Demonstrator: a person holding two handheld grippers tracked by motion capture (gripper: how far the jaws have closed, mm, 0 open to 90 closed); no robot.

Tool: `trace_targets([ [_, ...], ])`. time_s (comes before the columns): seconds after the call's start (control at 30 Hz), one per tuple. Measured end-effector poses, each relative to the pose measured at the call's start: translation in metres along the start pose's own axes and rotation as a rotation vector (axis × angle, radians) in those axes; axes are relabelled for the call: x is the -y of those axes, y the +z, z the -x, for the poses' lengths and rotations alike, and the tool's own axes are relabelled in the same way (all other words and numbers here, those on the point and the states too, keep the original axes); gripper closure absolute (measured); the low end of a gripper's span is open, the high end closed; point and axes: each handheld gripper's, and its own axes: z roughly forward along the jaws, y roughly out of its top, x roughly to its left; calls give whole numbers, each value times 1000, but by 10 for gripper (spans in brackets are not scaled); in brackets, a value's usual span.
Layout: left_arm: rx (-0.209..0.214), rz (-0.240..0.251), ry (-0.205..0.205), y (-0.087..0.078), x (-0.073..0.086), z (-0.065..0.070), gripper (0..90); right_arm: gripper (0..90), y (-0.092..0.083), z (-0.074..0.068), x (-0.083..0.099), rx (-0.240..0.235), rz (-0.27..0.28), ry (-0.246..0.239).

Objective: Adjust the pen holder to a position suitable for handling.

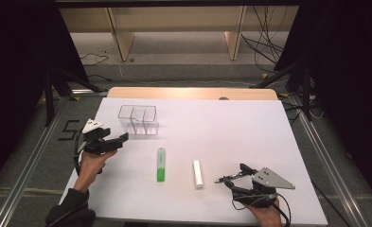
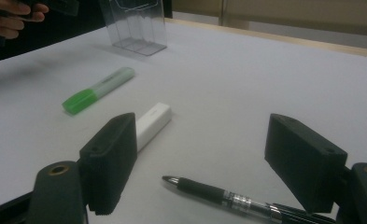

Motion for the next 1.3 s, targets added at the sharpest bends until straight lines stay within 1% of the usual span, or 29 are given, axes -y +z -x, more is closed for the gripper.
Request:
trace_targets([
  [0.07, -7, 0, -2, 1, -1, -2, 218, 261, 0, 0, 0, -1, -1, -1],
  [0.13, -25, -4, 3, 2, -2, -7, 280, 261, 0, 0, 0, -1, -1, -2],
  [0.17, -51, -14, 0, 5, -4, -12, 314, 262, 0, 0, 0, -1, 0, -3],
  [0.2, -51, -14, 0, 5, -4, -12, 355, 262, 0, 0, 0, 0, 0, -4],
  [0.27, -64, -21, -20, 8, -5, -17, 436, 262, 0, 0, 0, 0, 1, -3],
  [0.33, -78, -43, -36, 13, -6, -23, 511, 262, 0, 0, 0, 0, 0, -4],
  [0.4, -84, -59, -53, 17, -7, -29, 594, 262, 0, 0, 0, -1, -1, -6],
  [0.43, -87, -66, -55, 19, -8, -32, 636, 262, 0, 0, 0, -2, 0, -6],
  [0.47, -88, -72, -59, 22, -9, -34, 636, 262, 0, 0, 0, -2, 0, -6],
  [0.5, -89, -77, -68, 24, -10, -35, 689, 262, 0, 0, 0, -2, -1, -6],
  [0.53, -84, -85, -85, 27, -12, -37, 689, 262, 0, 0, 0, -2, -1, -6],
  [0.57, -81, -94, -98, 30, -13, -38, 740, 262, 1, 0, 0, -3, -1, -6],
  [0.63, -88, -97, -94, 35, -15, -40, 796, 261, 1, 0, 0, -5, 1, -4],
  [0.73, -84, -97, -93, 42, -19, -43, 858, 261, 0, 0, 0, -5, 4, -1],
  [0.77, -85, -100, -96, 47, -20, -44, 874, 261, 0, 0, 0, -5, 5, 0],
  [0.8, -85, -100, -96, 47, -20, -44, 888, 261, 0, 0, 0, -5, 5, 1],
  [0.87, -90, -101, -88, 50, -22, -45, 892, 261, 0, 0, 0, -7, 6, 1],
  [0.93, -85, -99, -82, 53, -24, -46, 892, 261, 0, 0, 0, -7, 5, 2],
  [1.0, -80, -94, -75, 56, -26, -47, 893, 261, 1, 0, 0, -9, 7, 0],
  [1.17, -55, -82, -40, 62, -29, -46, 894, 261, 1, 0, 0, -10, 5, 0],
  [1.23, -43, -72, -37, 65, -30, -46, 894, 261, 1, 0, 0, -9, 1, 2],
  [1.27, -39, -74, -24, 67, -31, -47, 894, 261, 1, 0, 0, -11, 1, 0],
  [1.3, -38, -72, -25, 68, -31, -46, 894, 261, 1, 0, 0, -11, 2, 0],
])
